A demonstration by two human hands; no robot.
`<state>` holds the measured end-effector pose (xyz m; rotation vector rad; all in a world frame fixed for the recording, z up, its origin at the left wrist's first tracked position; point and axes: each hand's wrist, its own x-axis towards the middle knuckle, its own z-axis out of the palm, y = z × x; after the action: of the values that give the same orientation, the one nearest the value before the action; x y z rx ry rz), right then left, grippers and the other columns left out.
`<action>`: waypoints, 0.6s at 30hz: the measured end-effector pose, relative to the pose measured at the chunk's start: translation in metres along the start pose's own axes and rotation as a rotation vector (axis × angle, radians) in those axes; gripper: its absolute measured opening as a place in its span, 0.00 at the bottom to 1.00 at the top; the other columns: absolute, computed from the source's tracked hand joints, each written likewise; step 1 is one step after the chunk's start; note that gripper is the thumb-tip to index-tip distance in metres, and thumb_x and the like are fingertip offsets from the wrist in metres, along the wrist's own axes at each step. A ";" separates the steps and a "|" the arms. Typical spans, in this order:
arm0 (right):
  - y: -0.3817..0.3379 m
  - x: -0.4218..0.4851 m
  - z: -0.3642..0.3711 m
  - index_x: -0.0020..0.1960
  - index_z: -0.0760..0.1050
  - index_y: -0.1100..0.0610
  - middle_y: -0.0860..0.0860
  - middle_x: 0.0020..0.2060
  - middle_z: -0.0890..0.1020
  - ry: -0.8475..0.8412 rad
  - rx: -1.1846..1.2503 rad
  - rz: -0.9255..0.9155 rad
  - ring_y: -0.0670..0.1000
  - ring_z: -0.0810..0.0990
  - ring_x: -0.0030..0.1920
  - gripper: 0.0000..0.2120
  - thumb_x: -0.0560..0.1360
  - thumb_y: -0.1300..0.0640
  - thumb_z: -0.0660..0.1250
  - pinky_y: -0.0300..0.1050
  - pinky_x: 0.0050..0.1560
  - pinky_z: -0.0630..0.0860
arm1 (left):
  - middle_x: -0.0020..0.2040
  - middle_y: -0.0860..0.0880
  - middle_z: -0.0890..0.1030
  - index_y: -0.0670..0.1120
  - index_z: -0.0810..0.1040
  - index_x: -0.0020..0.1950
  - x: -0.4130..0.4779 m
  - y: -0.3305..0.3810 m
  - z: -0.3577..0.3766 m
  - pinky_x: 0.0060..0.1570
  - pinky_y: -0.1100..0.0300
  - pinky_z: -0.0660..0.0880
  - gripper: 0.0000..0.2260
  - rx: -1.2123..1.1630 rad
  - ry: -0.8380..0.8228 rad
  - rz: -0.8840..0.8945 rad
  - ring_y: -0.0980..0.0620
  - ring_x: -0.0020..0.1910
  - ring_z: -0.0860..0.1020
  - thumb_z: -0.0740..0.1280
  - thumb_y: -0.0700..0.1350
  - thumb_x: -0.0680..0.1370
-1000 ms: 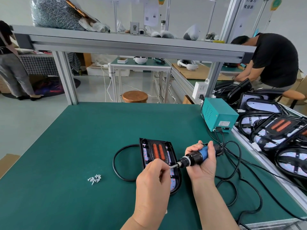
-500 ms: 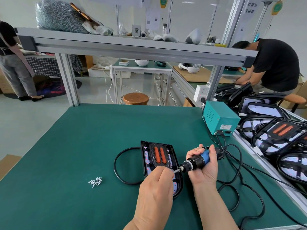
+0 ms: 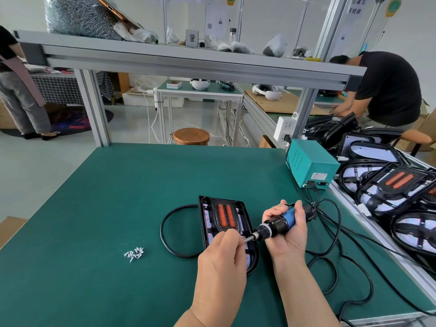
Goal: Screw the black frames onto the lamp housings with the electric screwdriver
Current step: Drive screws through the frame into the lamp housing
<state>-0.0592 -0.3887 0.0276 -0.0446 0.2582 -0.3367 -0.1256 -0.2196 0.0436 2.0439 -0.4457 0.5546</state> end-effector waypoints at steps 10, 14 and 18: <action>-0.002 0.000 0.000 0.50 0.74 0.60 0.49 0.32 0.75 0.004 0.032 0.027 0.45 0.75 0.31 0.15 0.77 0.48 0.70 0.36 0.34 0.76 | 0.34 0.52 0.74 0.45 0.80 0.44 0.004 0.000 -0.004 0.24 0.58 0.71 0.06 0.114 -0.063 0.221 0.48 0.27 0.69 0.69 0.35 0.72; -0.002 0.001 -0.001 0.51 0.74 0.61 0.49 0.32 0.76 0.007 0.034 0.032 0.46 0.76 0.31 0.17 0.76 0.46 0.71 0.36 0.34 0.77 | 0.35 0.50 0.76 0.44 0.82 0.48 0.005 -0.001 -0.006 0.24 0.56 0.73 0.12 0.100 -0.144 0.230 0.47 0.27 0.72 0.73 0.30 0.70; -0.002 0.001 -0.001 0.51 0.74 0.61 0.49 0.34 0.76 0.011 0.043 0.045 0.45 0.76 0.33 0.19 0.76 0.45 0.72 0.37 0.34 0.77 | 0.33 0.50 0.76 0.43 0.83 0.46 0.007 0.000 -0.007 0.22 0.57 0.73 0.16 0.128 -0.191 0.215 0.46 0.26 0.72 0.77 0.27 0.65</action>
<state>-0.0594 -0.3904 0.0271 0.0056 0.2620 -0.2980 -0.1213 -0.2144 0.0510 2.1964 -0.7680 0.5289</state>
